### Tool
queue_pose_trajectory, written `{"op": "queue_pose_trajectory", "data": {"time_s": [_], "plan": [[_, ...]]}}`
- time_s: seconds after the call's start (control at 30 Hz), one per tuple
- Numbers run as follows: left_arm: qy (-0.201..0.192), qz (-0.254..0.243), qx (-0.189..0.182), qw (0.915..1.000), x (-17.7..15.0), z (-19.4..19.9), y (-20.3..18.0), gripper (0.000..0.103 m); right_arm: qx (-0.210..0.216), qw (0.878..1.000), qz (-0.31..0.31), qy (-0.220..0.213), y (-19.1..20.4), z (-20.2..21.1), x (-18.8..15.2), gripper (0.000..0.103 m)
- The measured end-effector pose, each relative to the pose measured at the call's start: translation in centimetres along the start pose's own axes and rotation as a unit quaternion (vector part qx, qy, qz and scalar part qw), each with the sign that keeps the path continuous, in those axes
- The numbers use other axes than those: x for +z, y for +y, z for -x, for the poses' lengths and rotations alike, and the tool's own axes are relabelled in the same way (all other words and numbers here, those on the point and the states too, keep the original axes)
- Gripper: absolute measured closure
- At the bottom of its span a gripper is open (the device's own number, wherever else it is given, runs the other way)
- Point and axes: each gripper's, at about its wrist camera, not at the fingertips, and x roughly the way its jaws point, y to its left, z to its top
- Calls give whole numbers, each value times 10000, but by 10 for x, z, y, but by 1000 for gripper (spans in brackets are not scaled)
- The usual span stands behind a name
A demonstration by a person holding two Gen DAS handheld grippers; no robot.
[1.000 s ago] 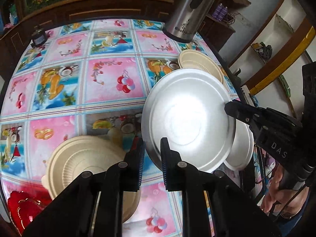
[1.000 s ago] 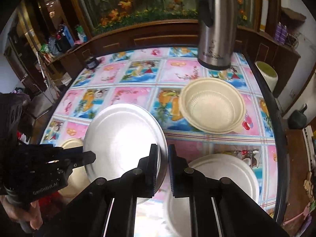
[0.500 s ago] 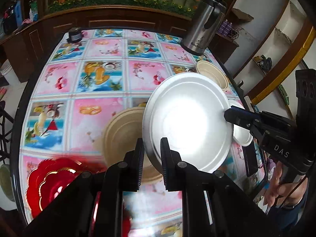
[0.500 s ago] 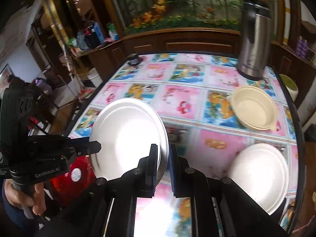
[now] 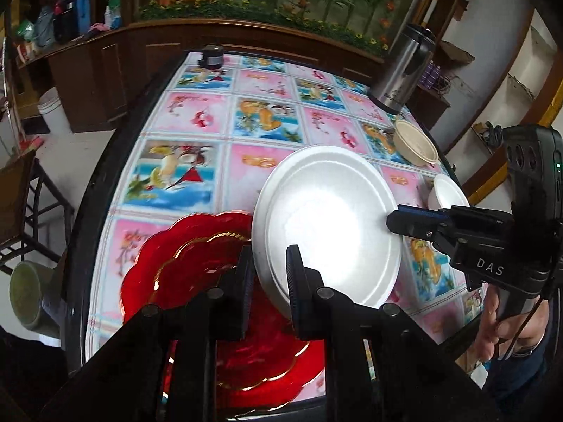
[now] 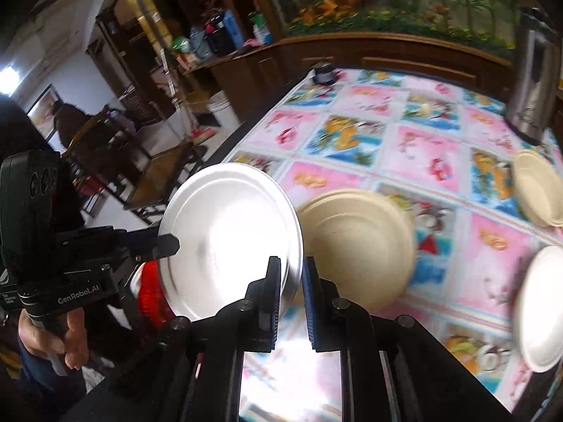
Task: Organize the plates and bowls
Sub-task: 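Lower the white foam plate onto the red plates and open the left tool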
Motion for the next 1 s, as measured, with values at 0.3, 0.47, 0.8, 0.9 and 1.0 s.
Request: {"op": "queue_pose_trajectory", "data": {"time_s": [0.3, 0.47, 0.8, 0.9, 1.0], "plan": [[140, 439, 191, 9988, -42, -8, 44, 89, 270, 9984, 140, 473, 31, -49, -19, 89], [245, 794, 116, 9965, -56, -18, 68, 89, 365, 9970, 159, 667, 40, -69, -28, 89], [310, 967, 96, 9948, -65, -25, 82, 89, 323, 9954, 220, 872, 50, -89, -34, 89], [329, 979, 58, 9946, -65, -27, 83, 89, 307, 9955, 209, 870, 49, -89, -34, 89], [341, 1014, 7, 9943, -65, -28, 85, 89, 263, 9958, 238, 850, 51, -88, -34, 88]]}}
